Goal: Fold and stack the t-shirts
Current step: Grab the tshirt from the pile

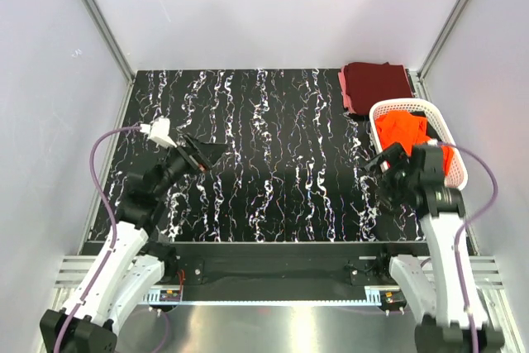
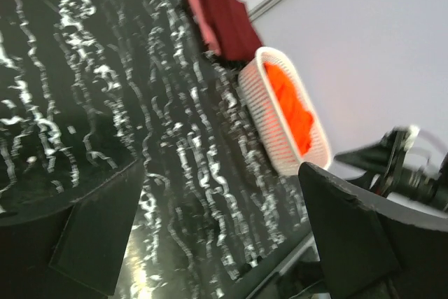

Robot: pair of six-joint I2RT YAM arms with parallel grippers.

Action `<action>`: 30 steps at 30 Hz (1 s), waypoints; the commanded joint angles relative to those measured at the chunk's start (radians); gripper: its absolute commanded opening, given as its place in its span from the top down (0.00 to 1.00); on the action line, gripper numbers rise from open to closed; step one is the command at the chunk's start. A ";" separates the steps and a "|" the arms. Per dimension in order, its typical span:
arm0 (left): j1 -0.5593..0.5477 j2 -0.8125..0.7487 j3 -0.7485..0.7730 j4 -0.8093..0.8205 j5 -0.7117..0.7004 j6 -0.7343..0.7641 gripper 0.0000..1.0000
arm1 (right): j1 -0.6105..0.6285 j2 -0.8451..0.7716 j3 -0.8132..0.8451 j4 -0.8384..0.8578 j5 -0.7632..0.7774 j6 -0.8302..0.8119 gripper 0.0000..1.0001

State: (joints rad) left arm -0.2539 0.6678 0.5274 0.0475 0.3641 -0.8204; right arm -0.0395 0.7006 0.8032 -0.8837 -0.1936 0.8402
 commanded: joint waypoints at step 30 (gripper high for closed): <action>0.142 0.358 0.422 -0.515 0.104 0.478 0.48 | -0.226 1.318 1.081 -0.112 0.434 -0.214 0.18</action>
State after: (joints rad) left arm -0.1272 0.9825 0.8867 -0.5220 0.4240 -0.3542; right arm -0.2703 2.0171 1.8717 -0.9859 0.1696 0.5892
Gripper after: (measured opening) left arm 0.520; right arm 0.853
